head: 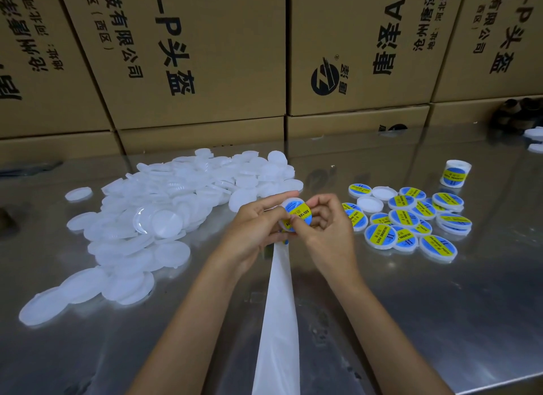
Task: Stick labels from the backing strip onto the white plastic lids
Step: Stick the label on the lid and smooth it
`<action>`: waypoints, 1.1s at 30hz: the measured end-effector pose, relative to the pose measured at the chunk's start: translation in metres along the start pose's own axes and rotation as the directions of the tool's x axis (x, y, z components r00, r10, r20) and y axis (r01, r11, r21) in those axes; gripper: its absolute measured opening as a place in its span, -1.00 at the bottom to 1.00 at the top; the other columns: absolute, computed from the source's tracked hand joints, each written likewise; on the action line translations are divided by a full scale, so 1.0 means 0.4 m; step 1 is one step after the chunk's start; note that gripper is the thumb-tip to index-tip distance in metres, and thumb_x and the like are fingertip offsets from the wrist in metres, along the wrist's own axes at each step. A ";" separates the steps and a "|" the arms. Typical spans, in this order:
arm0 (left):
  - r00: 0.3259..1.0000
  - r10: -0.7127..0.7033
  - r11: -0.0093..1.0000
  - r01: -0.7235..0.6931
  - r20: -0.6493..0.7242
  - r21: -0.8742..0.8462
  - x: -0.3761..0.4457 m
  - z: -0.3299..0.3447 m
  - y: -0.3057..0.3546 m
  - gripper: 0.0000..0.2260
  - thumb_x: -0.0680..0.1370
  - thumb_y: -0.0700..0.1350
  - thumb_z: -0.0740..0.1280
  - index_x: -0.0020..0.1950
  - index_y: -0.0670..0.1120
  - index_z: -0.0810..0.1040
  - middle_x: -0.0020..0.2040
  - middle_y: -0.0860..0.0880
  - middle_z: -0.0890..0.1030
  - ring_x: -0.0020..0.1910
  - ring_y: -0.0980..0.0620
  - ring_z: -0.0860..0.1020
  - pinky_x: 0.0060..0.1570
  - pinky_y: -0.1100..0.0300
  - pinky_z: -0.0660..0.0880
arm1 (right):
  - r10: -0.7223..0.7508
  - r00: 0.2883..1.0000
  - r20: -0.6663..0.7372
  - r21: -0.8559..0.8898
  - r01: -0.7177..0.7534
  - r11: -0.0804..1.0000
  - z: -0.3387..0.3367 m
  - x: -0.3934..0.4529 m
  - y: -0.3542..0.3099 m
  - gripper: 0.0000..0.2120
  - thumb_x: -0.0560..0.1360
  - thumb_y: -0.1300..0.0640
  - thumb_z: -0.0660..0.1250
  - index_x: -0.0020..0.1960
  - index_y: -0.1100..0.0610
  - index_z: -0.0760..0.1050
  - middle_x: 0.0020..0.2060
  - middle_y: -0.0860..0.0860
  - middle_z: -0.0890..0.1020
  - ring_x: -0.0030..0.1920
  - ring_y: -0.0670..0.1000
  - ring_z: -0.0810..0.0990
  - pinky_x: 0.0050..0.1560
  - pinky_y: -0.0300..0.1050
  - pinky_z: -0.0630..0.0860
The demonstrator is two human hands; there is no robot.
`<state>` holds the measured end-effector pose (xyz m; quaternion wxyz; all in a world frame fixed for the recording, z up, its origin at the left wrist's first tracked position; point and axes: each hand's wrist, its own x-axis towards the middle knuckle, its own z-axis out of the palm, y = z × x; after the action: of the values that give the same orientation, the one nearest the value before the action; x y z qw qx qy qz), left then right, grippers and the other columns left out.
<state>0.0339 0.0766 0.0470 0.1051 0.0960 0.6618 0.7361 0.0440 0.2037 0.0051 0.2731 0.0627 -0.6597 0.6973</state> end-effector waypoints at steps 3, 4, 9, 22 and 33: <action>1.000 -0.004 1.000 0.004 -0.026 -0.021 0.001 0.005 -0.002 -0.64 0.57 -0.34 0.25 0.21 -0.02 0.68 0.10 -0.16 0.71 0.06 -0.14 0.69 -0.14 0.20 0.63 | -0.010 1.000 -0.009 -0.041 0.009 0.999 0.000 -0.003 0.006 -0.69 0.40 0.28 0.50 -0.13 -0.04 0.43 -0.30 -0.14 0.60 -0.30 -0.09 0.58 -0.30 -0.27 0.53; 1.000 -0.006 0.999 0.005 -0.031 -0.032 0.001 0.007 -0.003 -0.65 0.57 -0.33 0.25 0.19 -0.01 0.68 0.08 -0.15 0.72 0.06 -0.14 0.69 -0.13 0.19 0.63 | -0.012 1.000 -0.019 -0.058 0.011 0.998 0.000 -0.003 0.008 -0.70 0.40 0.23 0.50 -0.13 -0.07 0.43 -0.29 -0.15 0.60 -0.29 -0.10 0.58 -0.29 -0.27 0.53; 0.999 -0.036 0.989 0.030 -0.039 -0.146 0.003 0.005 -0.003 -0.66 0.58 -0.31 0.22 0.18 -0.03 0.68 0.07 -0.16 0.72 0.03 -0.13 0.71 -0.11 0.13 0.65 | -0.088 0.992 -0.093 -0.248 0.063 0.967 -0.006 -0.001 0.015 -0.69 0.29 -0.11 0.50 -0.10 -0.09 0.43 -0.13 -0.09 0.53 -0.23 -0.15 0.45 -0.23 -0.32 0.42; 0.994 -0.095 0.965 0.104 0.046 -0.242 -0.003 0.008 0.005 -0.75 0.61 -0.15 0.26 0.20 -0.11 0.67 0.06 -0.21 0.71 0.04 -0.21 0.70 0.08 -0.03 0.65 | -0.158 0.987 -0.034 -0.607 0.105 0.788 -0.010 -0.019 0.009 -0.52 0.43 -0.44 0.25 -0.26 -0.07 0.21 -0.35 -0.19 0.47 -0.36 -0.08 0.43 -0.43 -0.15 0.32; 0.994 -0.071 0.990 0.080 0.082 -0.117 -0.005 -0.006 0.006 -0.74 0.58 -0.27 0.33 0.25 -0.14 0.65 0.09 -0.21 0.70 0.02 -0.18 0.71 -0.10 0.10 0.66 | -0.114 0.991 -0.064 -0.534 0.062 0.843 -0.018 -0.008 0.023 -0.61 0.66 -0.17 0.09 -0.24 0.00 0.43 -0.51 -0.11 0.43 -0.39 -0.02 0.40 -0.36 -0.06 0.33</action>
<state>0.0349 0.0737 0.0493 0.1641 0.0930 0.6148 0.7658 0.0442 0.2101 -0.0055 0.3419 -0.0176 -0.8095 0.4770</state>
